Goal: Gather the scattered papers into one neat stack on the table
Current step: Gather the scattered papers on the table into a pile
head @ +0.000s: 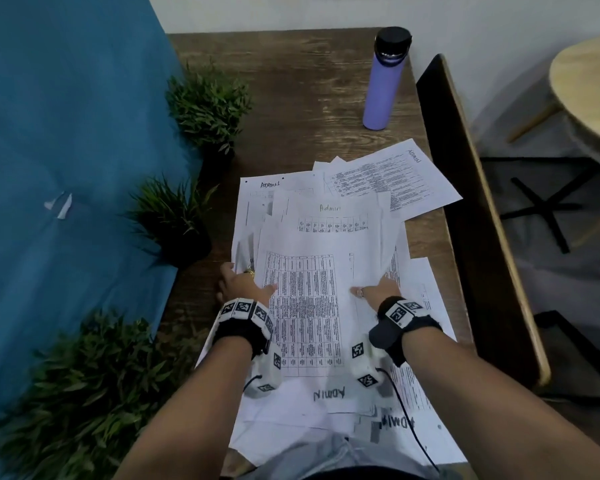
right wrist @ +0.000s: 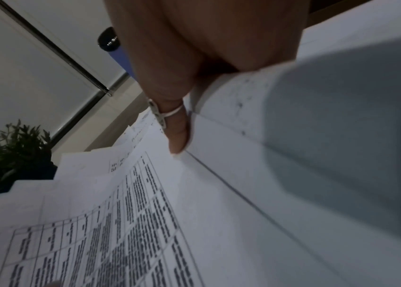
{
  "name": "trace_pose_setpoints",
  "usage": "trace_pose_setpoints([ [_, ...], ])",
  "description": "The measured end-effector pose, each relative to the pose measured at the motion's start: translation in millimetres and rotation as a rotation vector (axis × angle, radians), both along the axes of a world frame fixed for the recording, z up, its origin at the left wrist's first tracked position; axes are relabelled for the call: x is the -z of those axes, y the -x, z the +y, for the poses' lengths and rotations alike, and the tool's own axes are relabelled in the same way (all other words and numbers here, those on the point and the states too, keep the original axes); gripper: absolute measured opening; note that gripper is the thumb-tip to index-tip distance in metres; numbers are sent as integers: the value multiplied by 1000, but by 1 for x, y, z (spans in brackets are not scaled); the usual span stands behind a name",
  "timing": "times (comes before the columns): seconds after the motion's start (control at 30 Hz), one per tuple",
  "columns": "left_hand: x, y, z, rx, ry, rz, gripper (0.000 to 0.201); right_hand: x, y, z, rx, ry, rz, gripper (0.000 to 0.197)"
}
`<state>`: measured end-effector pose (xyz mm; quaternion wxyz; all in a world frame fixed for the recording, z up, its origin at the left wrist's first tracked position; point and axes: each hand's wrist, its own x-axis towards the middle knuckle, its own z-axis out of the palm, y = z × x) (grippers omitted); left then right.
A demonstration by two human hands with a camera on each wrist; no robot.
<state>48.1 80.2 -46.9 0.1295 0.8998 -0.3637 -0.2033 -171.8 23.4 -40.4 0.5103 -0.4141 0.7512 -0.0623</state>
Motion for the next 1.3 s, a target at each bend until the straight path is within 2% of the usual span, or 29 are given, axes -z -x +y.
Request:
trace_pose_setpoints([
  [0.07, -3, 0, 0, 19, 1, -51, 48, -1, 0, 4, -35, -23, 5, 82],
  [0.17, -4, -2, 0, 57, -18, -61, 54, 1, -1, 5, -20, 32, -5, 69],
  [0.33, -4, -7, -2, -55, 191, 361, 52, -2, 2, 9, 5, 83, -110, 72],
  [0.4, -10, -11, -2, -73, 243, 477, 67, -8, 6, 4, 38, 121, -173, 72],
  [0.47, -22, -17, -5, -92, 334, 583, 77, -18, 11, -5, 97, 164, -254, 63],
  [0.53, -42, -20, -9, -63, 395, 687, 70, -33, 15, -14, 139, 198, -316, 54],
  [0.67, -91, -18, -18, 74, 507, 841, 34, -59, 24, -34, 182, 300, -449, 62],
  [0.73, -119, -15, -21, 156, 596, 890, 27, -72, 28, -44, 176, 379, -507, 68],
  [0.8, -147, -14, -24, 242, 709, 933, 36, -91, 29, -53, 165, 443, -569, 70],
  [0.83, -160, -15, -26, 262, 742, 932, 39, -103, 29, -57, 163, 457, -598, 64],
  [0.93, -187, -24, -32, 300, 820, 923, 52, -141, 29, -67, 111, 547, -672, 19],
  [0.97, -193, -29, -33, 302, 836, 941, 61, -156, 28, -64, 90, 578, -679, 9],
  [1.0, -199, -31, -33, 298, 854, 975, 69, -165, 28, -64, 68, 611, -682, 7],
  [1.1, -200, -37, -38, 260, 851, 1001, 97, -170, 25, -62, 40, 616, -762, 17],
  [1.17, -186, -39, -44, 231, 835, 976, 110, -154, 23, -61, -6, 585, -819, 28],
  [1.23, -171, -39, -47, 214, 774, 981, 127, -139, 22, -56, -55, 551, -772, 35],
  [1.3, -165, -33, -46, 207, 682, 979, 128, -127, 22, -54, -72, 490, -736, 39],
])
